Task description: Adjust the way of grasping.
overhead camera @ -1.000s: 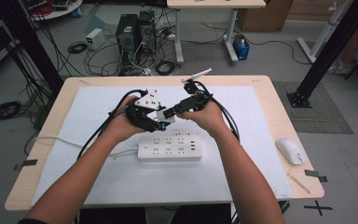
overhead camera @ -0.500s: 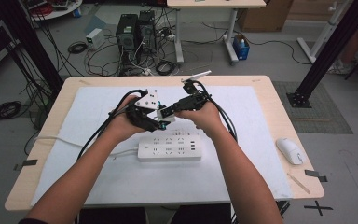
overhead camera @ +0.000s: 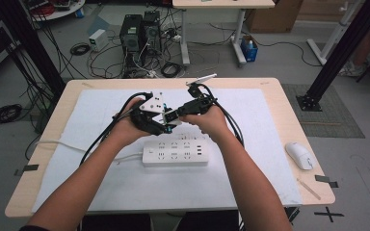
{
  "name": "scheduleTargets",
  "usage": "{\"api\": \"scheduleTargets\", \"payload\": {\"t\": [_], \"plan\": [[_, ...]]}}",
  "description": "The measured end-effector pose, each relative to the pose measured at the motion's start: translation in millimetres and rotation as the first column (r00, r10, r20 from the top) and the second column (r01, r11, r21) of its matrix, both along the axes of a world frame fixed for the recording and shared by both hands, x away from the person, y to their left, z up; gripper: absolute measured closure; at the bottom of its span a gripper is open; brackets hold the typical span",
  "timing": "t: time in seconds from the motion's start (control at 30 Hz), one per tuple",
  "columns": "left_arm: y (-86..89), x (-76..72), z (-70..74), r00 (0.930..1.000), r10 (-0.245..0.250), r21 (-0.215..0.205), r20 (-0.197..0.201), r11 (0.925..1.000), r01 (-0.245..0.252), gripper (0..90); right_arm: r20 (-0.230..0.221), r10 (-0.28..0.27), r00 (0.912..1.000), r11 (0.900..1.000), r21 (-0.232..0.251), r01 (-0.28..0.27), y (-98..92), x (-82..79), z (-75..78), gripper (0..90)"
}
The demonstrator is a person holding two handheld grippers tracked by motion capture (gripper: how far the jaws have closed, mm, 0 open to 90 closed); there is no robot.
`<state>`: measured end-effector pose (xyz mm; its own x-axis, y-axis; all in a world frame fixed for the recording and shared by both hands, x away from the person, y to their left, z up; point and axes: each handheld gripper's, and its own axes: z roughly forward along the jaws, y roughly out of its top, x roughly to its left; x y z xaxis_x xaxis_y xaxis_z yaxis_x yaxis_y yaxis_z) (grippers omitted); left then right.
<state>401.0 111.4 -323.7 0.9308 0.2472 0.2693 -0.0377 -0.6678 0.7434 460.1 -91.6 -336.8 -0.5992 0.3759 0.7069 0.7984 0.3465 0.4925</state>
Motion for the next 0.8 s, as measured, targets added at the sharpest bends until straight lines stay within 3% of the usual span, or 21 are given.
{"api": "scheduleTargets", "payload": {"t": [0.27, 0.8], "plan": [[1.7, -0.3, 1.5, 0.9998, 0.006, 0.004, 0.020, 1.0000, -0.006, 42.6, -0.025, -0.007, 0.9997, 1.000, 0.018, 0.007, -0.4, 0.7, -1.1, 46.6], [1.0, -0.2, 1.0, 0.9997, 0.003, 0.005, 0.023, 1.0000, -0.003, 42.5, -0.059, -0.037, 0.9976, 0.998, 0.038, 0.040, -2.8, 0.5, -4.3, 58.1]]}}
